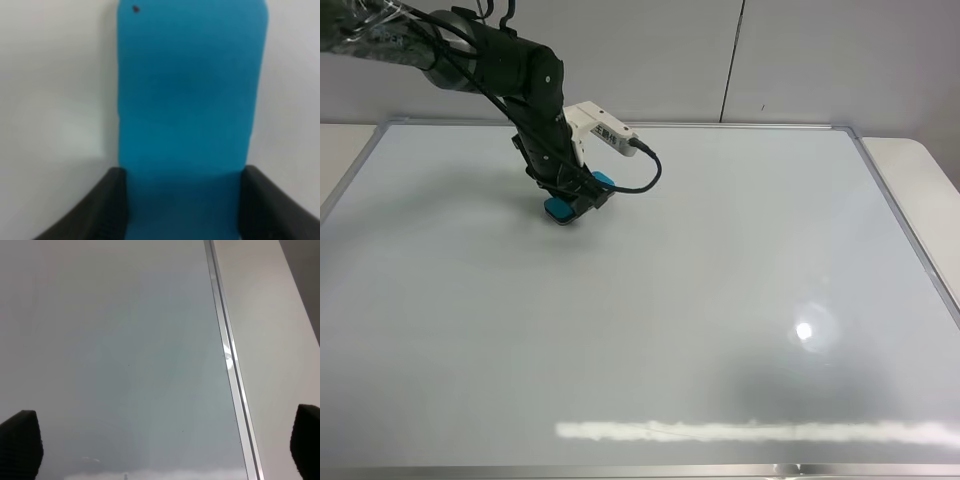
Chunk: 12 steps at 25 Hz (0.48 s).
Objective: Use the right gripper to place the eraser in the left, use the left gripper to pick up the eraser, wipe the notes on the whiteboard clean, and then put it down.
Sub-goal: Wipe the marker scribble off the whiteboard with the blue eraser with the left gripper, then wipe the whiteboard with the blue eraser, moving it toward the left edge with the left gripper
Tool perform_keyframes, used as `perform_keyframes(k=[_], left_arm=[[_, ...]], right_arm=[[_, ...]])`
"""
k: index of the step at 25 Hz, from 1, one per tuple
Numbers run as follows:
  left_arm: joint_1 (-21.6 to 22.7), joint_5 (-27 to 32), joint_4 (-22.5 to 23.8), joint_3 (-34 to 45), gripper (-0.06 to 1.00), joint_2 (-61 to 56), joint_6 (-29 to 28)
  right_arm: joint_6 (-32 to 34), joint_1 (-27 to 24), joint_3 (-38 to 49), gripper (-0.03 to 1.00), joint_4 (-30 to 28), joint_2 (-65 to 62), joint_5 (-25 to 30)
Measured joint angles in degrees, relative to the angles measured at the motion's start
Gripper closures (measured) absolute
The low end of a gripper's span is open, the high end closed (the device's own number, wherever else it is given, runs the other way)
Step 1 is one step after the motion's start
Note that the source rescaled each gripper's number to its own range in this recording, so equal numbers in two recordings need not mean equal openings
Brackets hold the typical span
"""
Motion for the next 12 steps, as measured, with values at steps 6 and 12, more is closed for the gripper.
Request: perform_keyframes(k=[6, 12], left_arm=[[-0.43, 1.44, 0.29, 0.52, 0.91, -1.48, -3.55], [-0.66, 8.19, 6.82, 1.36, 0.91, -3.71, -9.96]], right_arm=[[0.00, 0.00, 0.00, -0.03, 0.00, 0.00, 0.00], [0.00, 0.00, 0.00, -0.03, 0.00, 0.00, 0.00]])
